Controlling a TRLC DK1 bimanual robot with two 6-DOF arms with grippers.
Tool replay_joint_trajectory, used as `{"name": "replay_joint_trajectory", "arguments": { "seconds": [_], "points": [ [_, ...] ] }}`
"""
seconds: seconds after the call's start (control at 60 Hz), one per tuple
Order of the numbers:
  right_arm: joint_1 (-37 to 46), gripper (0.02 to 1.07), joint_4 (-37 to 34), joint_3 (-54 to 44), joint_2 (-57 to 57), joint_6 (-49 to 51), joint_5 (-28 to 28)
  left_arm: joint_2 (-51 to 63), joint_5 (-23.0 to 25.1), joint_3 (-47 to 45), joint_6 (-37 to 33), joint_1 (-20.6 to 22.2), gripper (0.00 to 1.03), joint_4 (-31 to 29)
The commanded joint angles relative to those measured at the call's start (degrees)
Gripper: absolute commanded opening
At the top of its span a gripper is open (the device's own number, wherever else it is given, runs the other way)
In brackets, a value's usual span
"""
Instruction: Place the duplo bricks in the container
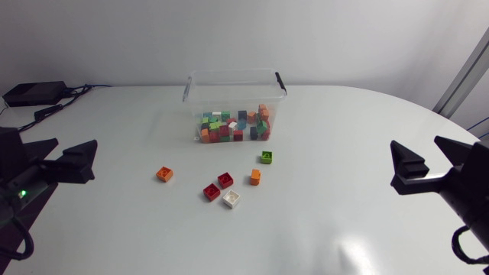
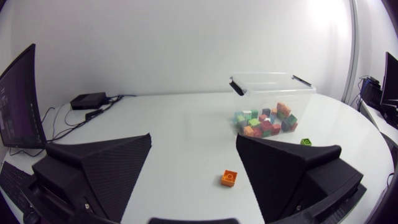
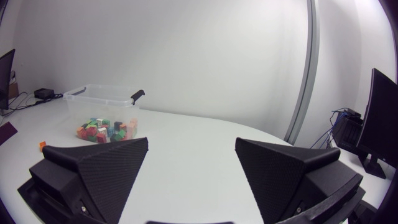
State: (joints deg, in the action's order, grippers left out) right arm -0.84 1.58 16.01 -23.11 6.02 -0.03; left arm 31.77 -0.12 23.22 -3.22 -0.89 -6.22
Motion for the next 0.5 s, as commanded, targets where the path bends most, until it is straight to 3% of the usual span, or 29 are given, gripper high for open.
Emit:
{"name": "replay_joint_trajectory", "arguments": {
  "seconds": [0.0,0.15,0.267,0.383,0.483],
  "points": [
    [-1.4,1.03,0.6,3.3,-5.6,0.1,-0.2,7.8,-0.1,5.5,-0.3,1.2,0.91,-2.7],
    [-3.6,1.03,-0.5,7.7,-14.5,0.2,-0.4,22.0,-0.2,14.7,-0.3,3.8,0.91,-12.7],
    [-4.6,1.02,-5.3,12.8,-22.5,1.4,-0.4,33.3,-0.2,20.8,-4.6,5.5,0.92,-18.1],
    [-5.3,1.02,-10.7,17.1,-27.9,2.9,-1.5,43.4,-0.2,26.8,-13.9,5.9,0.92,-23.7],
    [-7.2,1.02,-13.9,19.6,-30.6,6.7,-1.7,51.3,-0.2,31.3,-15.4,6.0,0.92,-26.9]
  ]
}}
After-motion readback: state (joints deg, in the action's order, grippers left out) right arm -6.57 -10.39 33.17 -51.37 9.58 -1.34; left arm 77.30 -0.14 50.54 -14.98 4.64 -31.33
